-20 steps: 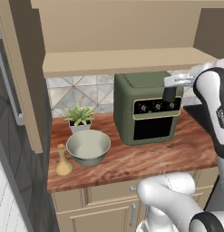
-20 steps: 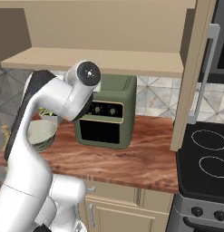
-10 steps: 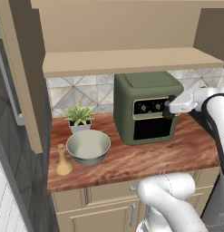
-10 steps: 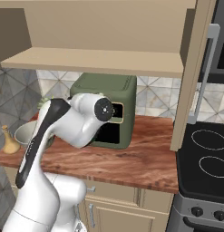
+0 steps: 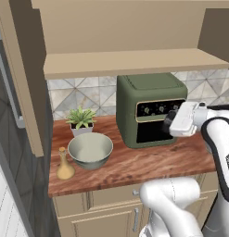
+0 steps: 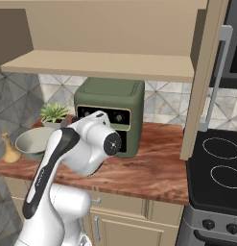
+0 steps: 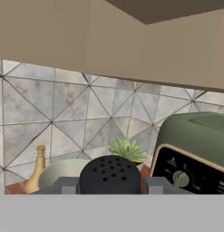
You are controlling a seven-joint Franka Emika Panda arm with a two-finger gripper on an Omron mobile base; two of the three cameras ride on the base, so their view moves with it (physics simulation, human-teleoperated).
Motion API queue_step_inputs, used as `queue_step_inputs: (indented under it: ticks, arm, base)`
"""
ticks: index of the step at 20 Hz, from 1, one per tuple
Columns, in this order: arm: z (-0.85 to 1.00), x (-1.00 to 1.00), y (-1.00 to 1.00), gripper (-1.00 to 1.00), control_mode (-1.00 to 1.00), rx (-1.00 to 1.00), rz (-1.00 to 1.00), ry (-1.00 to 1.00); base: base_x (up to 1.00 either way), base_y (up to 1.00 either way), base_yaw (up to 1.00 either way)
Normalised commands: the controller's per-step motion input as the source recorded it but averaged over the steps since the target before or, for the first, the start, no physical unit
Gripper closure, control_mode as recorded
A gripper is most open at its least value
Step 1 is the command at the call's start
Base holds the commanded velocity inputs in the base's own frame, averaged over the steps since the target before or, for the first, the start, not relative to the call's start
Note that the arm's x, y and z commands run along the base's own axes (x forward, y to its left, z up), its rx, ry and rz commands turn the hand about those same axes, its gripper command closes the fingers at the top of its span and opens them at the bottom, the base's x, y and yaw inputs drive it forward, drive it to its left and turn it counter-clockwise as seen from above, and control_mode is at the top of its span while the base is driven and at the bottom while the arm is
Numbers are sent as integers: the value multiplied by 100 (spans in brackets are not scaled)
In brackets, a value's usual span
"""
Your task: Retrieve the bottle and the shaker from the cabinet and place them next to the mixing bowl on the counter. Then add garlic from the fridge to the mixing bowl.
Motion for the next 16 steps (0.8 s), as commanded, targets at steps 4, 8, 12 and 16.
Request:
queue_step_inputs:
  ticks: [4,8,12,16]
  arm:
    - [-30,11,21,100,-100,-7,2,-13]
    - [-17,20,25,100,-100,-6,1,-1]
    - [-19,32,20,100,-100,-4,6,0]
    - [-26,28,1,100,-100,0,16,7]
  base:
    - [0,0,0]
    - [0,0,0]
    - [0,0,0]
    - [0,0,0]
